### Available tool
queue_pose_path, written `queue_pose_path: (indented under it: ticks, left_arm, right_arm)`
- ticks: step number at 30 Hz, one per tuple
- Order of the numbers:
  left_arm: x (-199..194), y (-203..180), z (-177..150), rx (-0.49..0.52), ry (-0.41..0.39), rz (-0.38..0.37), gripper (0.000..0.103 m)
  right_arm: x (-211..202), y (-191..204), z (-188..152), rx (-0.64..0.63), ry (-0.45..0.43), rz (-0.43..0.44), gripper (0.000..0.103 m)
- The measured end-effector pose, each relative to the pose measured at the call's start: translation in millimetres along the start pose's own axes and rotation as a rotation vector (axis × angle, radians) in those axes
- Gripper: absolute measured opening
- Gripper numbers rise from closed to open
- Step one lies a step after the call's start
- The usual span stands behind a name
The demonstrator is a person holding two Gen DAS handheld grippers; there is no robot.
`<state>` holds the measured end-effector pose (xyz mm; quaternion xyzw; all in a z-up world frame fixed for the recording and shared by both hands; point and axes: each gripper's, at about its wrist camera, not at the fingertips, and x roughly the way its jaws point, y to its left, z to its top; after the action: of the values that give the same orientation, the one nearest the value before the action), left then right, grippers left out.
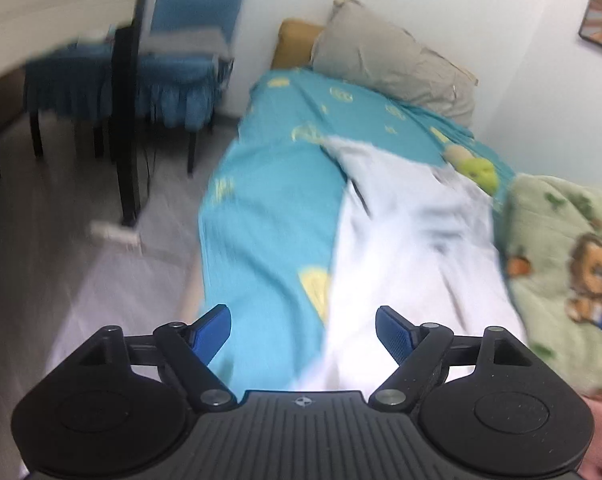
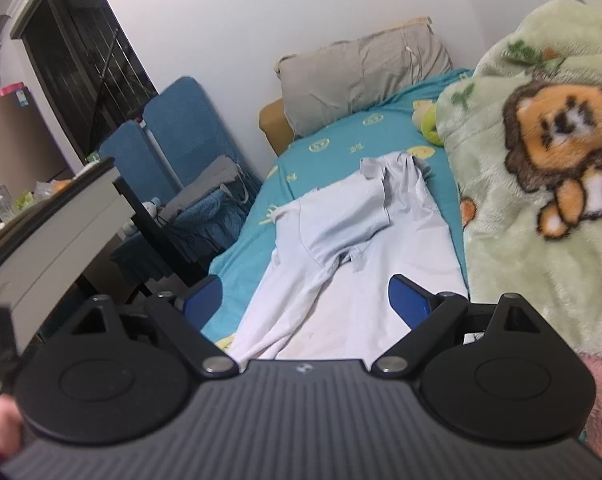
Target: Fold clothes
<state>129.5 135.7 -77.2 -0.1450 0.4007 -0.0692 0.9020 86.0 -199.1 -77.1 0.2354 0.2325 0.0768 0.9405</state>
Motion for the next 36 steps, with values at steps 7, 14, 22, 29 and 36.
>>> queue_pose_path:
  ticks: [7,14,22,29,36]
  left_arm:
    - [-18,28,-57,-0.222,0.16,0.02,0.082]
    - [-7,56,-68,-0.356,0.208,0.155,0.081]
    - [14,63,-70,-0.385,0.32,0.273,0.073]
    - [14,57,-72,-0.351,0.371,0.298,0.056]
    - [-11,13,-70,-0.106,0.278,0.312,0.008]
  right_arm:
    - [-12,-2,4,-0.007,-0.042,-0.027,0.091]
    - [4,-15,-1,0.048,0.015,-0.047,0.091]
    - [10,-15,-5,0.075,0.042,-0.022,0.091]
    - [13,-21,-4,0.11,0.049,-0.015,0.091]
    - [12,-29,-2,0.159,0.046,-0.007,0.091]
